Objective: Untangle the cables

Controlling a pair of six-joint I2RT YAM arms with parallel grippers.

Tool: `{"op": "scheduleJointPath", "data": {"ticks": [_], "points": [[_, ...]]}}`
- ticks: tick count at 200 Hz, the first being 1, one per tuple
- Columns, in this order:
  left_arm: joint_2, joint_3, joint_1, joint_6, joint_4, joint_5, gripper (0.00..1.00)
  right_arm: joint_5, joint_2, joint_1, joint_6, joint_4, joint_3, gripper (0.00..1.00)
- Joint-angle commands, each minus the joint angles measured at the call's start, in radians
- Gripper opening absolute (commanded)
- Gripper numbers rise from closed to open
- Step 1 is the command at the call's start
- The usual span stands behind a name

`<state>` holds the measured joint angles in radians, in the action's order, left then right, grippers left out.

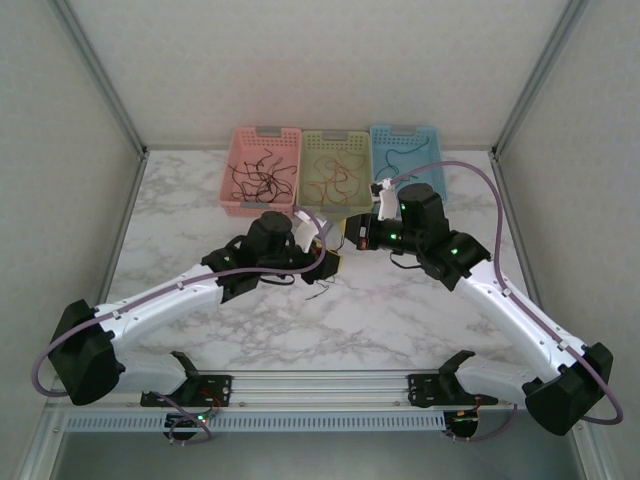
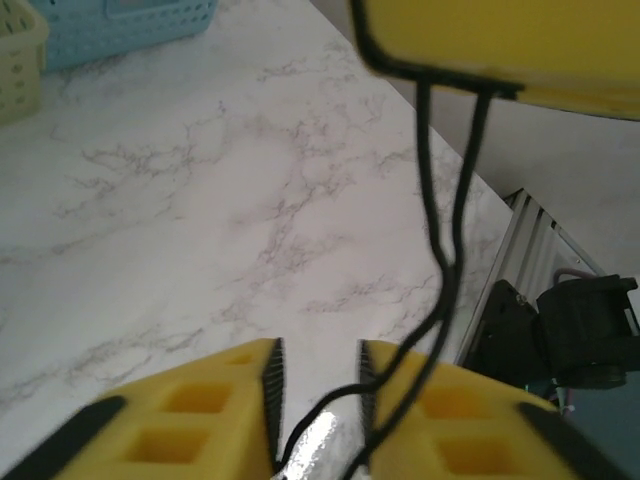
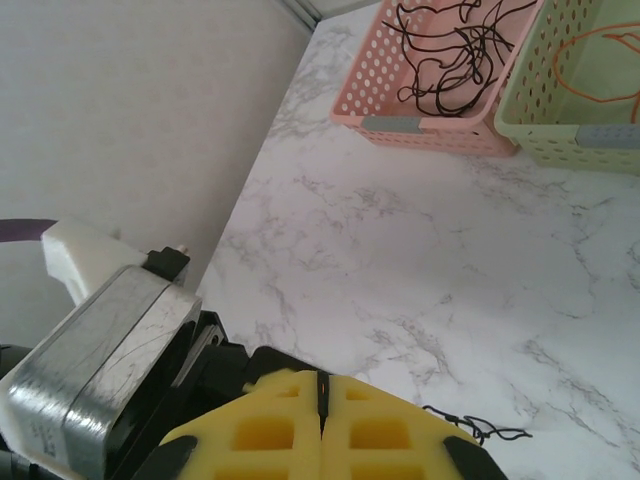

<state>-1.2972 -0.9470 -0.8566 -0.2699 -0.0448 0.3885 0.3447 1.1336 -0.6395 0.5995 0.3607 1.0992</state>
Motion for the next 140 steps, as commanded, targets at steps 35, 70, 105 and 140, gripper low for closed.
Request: {"op": "scheduleJointPath", "data": {"ticks": [35, 70, 105, 140], "points": [[0.040, -0.002, -0.009, 0.006, -0.036, -0.042, 0.00, -0.061, -0.043, -0.008, -0.030, 0.035, -0.026, 0.24], [0.097, -0.029, 0.019, 0.036, -0.178, -0.177, 0.00, -0.313, -0.058, -0.005, -0.104, 0.043, -0.128, 0.68], [0.124, -0.108, 0.125, 0.015, -0.278, -0.212, 0.00, -0.515, -0.053, 0.007, -0.174, -0.070, -0.333, 0.68], [0.053, -0.268, 0.251, -0.024, -0.375, -0.274, 0.00, -0.661, 0.007, 0.009, -0.196, -0.154, -0.469, 0.63]]}}
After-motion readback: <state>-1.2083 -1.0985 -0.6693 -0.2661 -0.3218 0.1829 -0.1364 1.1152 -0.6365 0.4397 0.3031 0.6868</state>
